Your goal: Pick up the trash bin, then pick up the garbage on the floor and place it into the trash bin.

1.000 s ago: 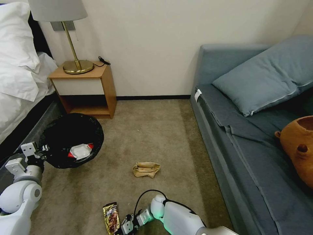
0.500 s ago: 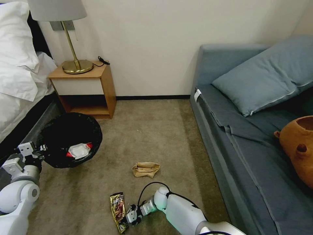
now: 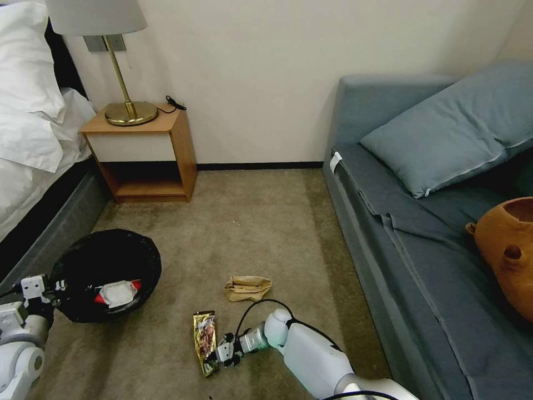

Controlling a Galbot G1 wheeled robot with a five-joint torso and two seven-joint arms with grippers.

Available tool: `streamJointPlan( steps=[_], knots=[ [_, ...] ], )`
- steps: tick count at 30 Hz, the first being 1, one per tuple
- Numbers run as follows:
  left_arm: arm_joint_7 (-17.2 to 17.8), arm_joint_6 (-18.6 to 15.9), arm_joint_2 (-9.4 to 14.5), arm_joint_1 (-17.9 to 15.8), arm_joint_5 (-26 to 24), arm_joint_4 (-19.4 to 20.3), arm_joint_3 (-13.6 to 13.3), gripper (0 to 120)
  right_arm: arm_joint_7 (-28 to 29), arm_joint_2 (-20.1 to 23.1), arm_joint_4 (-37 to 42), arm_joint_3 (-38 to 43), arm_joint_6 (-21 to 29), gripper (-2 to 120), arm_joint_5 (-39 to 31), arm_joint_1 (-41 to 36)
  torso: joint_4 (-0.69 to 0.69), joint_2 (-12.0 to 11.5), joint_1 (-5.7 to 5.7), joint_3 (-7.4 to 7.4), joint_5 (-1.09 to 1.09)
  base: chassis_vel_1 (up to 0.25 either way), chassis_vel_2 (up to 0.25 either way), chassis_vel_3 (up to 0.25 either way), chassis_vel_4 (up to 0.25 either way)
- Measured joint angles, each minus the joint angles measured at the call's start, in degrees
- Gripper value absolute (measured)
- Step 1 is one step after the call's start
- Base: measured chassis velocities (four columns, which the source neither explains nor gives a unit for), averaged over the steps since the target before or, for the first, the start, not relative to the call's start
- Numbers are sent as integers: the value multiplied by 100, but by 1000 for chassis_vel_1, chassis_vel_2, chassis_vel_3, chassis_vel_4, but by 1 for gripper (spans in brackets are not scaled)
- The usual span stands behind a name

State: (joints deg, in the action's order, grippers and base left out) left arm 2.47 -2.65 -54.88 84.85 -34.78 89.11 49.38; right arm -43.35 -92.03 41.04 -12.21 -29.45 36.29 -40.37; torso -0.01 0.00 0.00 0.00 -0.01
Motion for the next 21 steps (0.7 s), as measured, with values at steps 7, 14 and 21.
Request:
streamJointPlan(
  steps=[7, 14, 21],
  knots=[
    [-50, 123, -99, 95, 177, -62, -60, 3, -61, -3, 552, 251, 47, 0, -231, -44, 1, 0, 0, -1, 3, 0, 0, 0, 0],
    [-59, 90, -63, 91, 199, -35, -57, 3, -145, 307, 1335, 531, 210, 0, -642, -77, -1, 0, 0, -1, 2, 0, 0, 0, 0],
    [-28, 11, -149, 47, 280, 77, -161, 3, -231, 721, 2017, 840, 381, 0, -1081, -52, 1, 0, 0, 0, 4, 0, 0, 0, 0]
  ],
)
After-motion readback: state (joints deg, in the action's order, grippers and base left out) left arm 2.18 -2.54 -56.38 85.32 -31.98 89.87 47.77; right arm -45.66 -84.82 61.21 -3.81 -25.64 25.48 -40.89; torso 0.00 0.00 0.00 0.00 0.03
